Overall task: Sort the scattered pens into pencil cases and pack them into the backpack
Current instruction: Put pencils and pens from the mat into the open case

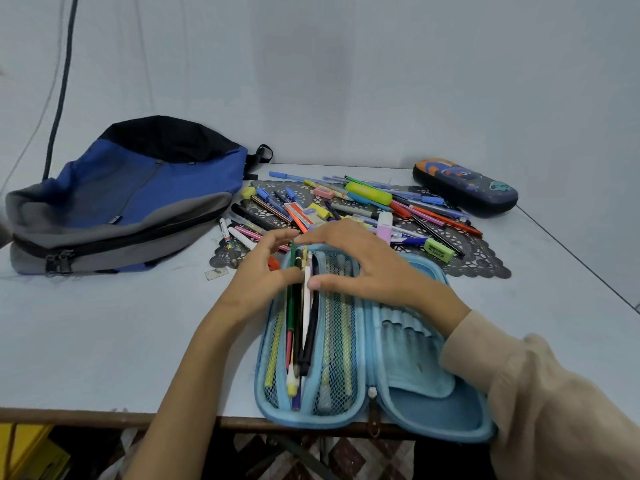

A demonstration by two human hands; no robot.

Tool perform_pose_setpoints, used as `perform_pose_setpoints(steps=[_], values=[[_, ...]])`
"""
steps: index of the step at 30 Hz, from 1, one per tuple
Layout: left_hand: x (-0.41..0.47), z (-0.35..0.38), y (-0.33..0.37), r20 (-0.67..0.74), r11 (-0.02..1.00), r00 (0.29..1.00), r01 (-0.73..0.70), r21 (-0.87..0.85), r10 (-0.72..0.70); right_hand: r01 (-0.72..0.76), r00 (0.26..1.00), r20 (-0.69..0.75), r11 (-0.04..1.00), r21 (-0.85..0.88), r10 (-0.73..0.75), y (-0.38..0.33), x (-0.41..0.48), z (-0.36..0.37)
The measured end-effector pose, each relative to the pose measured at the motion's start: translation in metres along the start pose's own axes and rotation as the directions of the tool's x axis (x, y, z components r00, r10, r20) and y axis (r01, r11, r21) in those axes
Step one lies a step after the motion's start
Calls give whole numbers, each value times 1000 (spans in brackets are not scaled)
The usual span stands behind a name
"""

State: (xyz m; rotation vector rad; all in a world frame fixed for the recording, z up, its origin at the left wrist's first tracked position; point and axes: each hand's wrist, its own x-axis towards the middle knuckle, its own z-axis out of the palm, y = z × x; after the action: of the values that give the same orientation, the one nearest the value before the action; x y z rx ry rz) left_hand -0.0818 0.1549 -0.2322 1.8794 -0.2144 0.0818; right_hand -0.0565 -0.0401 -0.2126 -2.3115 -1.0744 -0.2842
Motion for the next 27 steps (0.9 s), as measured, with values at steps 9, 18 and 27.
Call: perform_pose_setpoints(steps=[9,18,27], values=[[-1,-5,-3,-75,994,997,6,110,2,-57,981,178,995,-87,71,-2,5,11],[0,-14,-10,-50,989,997,60,134,-54,-66,979,191,998,-3,65,-4,4,7],[-3,-11,-10,-183,909,982,35,416,46,-86,988,135,994,62,77,-5,2,3]])
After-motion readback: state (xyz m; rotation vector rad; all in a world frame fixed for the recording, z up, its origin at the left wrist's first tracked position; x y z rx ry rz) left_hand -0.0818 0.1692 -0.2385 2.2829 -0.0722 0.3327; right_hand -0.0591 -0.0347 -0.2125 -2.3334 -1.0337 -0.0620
